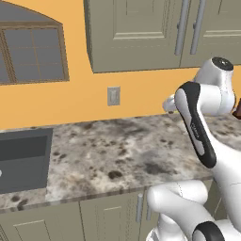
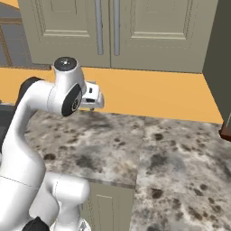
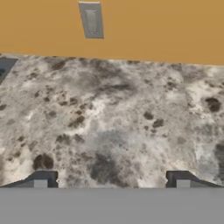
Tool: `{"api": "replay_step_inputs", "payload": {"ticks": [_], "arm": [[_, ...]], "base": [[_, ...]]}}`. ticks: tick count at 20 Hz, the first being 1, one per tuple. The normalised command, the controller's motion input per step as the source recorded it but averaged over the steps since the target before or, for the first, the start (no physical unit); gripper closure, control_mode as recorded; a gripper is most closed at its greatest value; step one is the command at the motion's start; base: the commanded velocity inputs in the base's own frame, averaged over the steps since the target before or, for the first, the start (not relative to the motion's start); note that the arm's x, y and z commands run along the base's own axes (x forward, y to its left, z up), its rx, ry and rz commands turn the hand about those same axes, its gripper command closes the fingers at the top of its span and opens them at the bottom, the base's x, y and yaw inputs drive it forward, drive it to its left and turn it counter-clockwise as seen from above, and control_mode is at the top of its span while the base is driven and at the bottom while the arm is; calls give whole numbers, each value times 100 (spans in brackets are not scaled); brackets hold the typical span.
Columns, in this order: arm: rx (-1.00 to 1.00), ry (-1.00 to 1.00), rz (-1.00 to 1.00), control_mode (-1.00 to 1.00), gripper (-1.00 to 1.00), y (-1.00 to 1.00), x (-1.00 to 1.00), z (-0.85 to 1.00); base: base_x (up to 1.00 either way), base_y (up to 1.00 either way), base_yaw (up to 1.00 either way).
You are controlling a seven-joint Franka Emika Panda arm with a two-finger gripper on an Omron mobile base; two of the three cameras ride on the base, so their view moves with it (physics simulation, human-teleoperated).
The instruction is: Move the ketchup and mustard from the cabinet to the dining counter.
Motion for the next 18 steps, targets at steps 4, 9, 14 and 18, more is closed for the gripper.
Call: {"api": "replay_step_inputs", "payload": {"ticks": [4, 9, 14, 18], "arm": [[0, -33, 0, -100, -100, -18, -21, 33], [1, -36, 0, -100, -100, -15, -17, 42], [5, -27, 0, -100, -100, -25, -12, 57], [4, -28, 0, -100, -100, -22, -9, 55]], "base": [[0, 0, 0], [0, 0, 0], [0, 0, 0], [0, 0, 0]]}}
